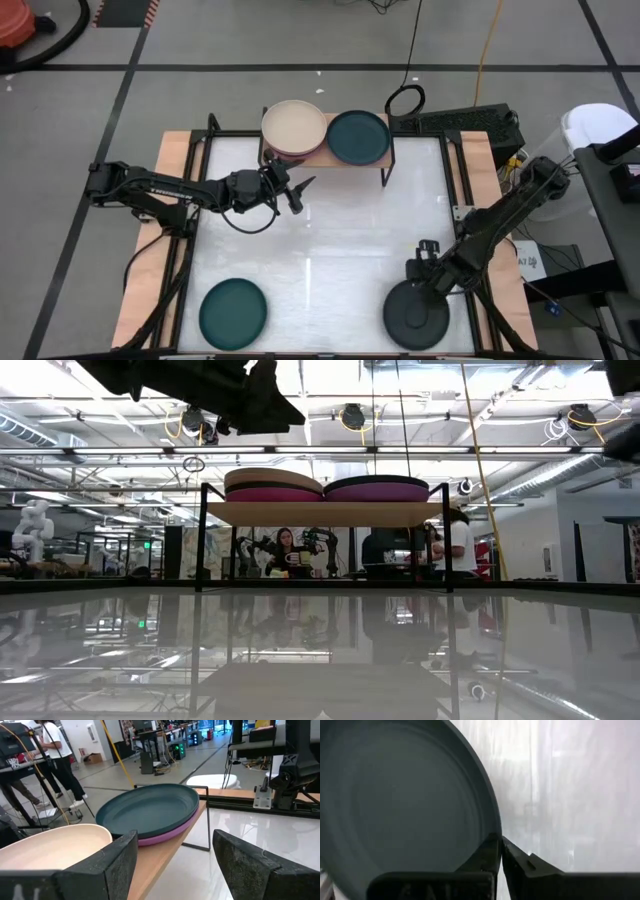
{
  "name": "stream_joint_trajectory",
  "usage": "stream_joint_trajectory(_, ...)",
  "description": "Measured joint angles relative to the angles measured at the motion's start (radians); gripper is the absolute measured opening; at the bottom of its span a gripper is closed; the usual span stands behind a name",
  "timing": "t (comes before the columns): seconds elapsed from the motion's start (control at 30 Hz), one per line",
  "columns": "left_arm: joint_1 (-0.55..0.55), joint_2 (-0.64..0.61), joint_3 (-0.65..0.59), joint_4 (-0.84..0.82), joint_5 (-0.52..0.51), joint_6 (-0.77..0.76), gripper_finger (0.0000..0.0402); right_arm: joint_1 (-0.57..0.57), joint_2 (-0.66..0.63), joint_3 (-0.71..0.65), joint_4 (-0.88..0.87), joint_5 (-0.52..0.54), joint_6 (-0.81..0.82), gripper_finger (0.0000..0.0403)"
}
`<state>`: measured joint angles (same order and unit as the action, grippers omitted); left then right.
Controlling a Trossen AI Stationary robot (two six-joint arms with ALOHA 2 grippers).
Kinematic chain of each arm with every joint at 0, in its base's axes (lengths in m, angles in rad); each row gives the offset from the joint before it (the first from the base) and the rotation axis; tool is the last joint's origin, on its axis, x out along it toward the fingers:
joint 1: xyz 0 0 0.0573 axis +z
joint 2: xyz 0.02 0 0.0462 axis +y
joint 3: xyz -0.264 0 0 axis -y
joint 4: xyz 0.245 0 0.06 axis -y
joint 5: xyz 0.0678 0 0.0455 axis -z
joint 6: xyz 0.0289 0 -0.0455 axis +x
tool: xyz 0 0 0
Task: Place and stack plates onto a shelf
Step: Stack the black plate on top of the dark green plate on the shelf
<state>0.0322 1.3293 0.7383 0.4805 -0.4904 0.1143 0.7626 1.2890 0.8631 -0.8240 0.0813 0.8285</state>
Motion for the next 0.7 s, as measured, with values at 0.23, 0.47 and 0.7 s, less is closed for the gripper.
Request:
stream_joint_trajectory(0.23,0.0,0.0,0.0,0.0,0.0,-0.018,0.0262,-0.042,-0.154,0.0,-0.048,0.17,-0.024,0.0001)
stream_joint_trajectory(0.47,0.0,0.0,0.0,0.0,-0.005,-0.063,0.0262,-0.179,-0.318,0.0,-0.06,0.243,-0.109,0.0)
stream_joint_trajectory(0.7,0.014,0.0,0.0,0.001,-0.009,-0.134,0.0262,-0.393,-0.414,0.0,0.058,0.288,-0.252,0.0)
